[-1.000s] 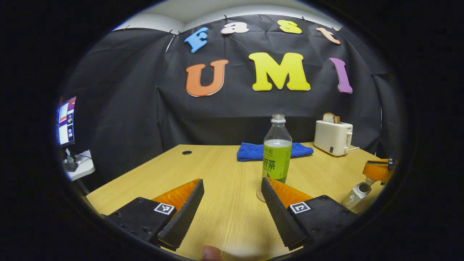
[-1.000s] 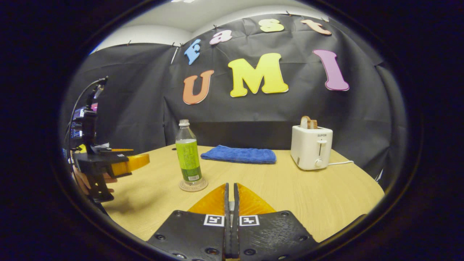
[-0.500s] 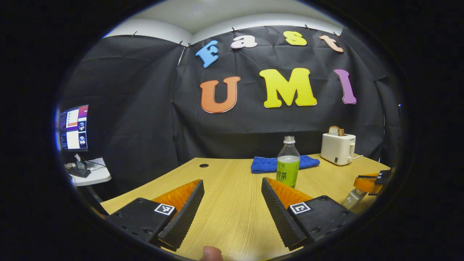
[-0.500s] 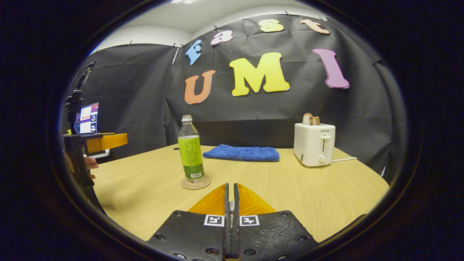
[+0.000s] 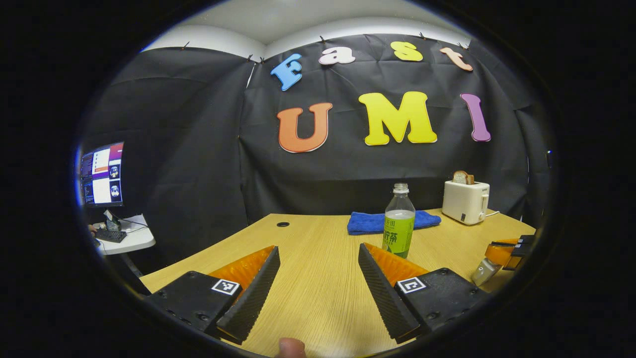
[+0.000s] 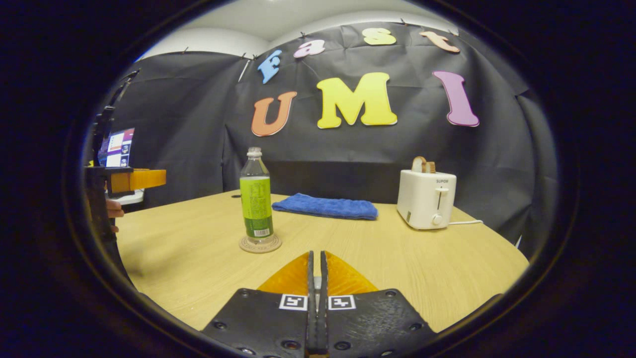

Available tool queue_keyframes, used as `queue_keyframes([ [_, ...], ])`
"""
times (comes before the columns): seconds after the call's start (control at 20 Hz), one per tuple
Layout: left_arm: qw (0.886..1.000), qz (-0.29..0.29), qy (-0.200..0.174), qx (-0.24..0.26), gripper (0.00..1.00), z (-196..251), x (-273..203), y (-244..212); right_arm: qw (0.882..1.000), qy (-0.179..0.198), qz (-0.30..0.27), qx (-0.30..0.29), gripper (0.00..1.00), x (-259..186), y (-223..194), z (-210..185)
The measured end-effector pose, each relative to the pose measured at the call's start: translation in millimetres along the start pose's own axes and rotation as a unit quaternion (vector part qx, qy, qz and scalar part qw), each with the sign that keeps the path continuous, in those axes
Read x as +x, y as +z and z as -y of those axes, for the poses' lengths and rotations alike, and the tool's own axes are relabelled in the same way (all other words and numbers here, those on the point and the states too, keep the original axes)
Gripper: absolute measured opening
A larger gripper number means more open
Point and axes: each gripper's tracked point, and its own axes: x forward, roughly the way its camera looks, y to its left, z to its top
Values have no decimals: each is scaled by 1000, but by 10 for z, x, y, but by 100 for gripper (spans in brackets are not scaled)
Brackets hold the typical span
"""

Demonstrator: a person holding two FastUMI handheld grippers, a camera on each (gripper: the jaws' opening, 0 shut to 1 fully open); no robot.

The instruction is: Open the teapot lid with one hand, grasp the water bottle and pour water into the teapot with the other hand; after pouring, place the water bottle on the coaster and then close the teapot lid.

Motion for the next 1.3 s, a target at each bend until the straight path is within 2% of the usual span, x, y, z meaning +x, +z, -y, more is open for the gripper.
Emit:
queue_keyframes([
  [0.3,1000,0,-7,0,99,41,-59,47,1000,-19,-10,4,8,-23,3,36],
  [0.35,1000,1,-9,1,99,64,-68,59,1000,-19,-6,7,22,-36,24,35],
  [0.4,1000,2,-11,2,99,79,-88,77,1000,-21,0,11,29,-55,77,41],
  [0.45,1000,3,-13,2,99,97,-99,92,1000,-21,11,14,46,-69,153,37],
  [0.5,1000,5,-15,3,99,118,-113,108,999,-27,20,12,55,-93,233,48],
  [0.55,1000,4,-15,5,99,119,-135,110,999,-30,28,11,70,-112,294,49],
  [0.7,1000,3,-26,3,99,219,-240,133,998,-47,50,11,83,-257,528,79],
  [0.75,1000,4,-31,1,99,257,-271,135,997,-59,56,11,93,-335,604,131],
  [0.8,999,6,-35,2,99,296,-323,152,996,-69,62,11,97,-407,694,168],
  [1.1,998,30,-59,-12,99,601,-694,372,988,-109,112,4,97,-1047,1101,255],
  [1.3,997,32,-70,-7,99,791,-950,362,985,-123,119,8,97,-1372,1113,278],
])
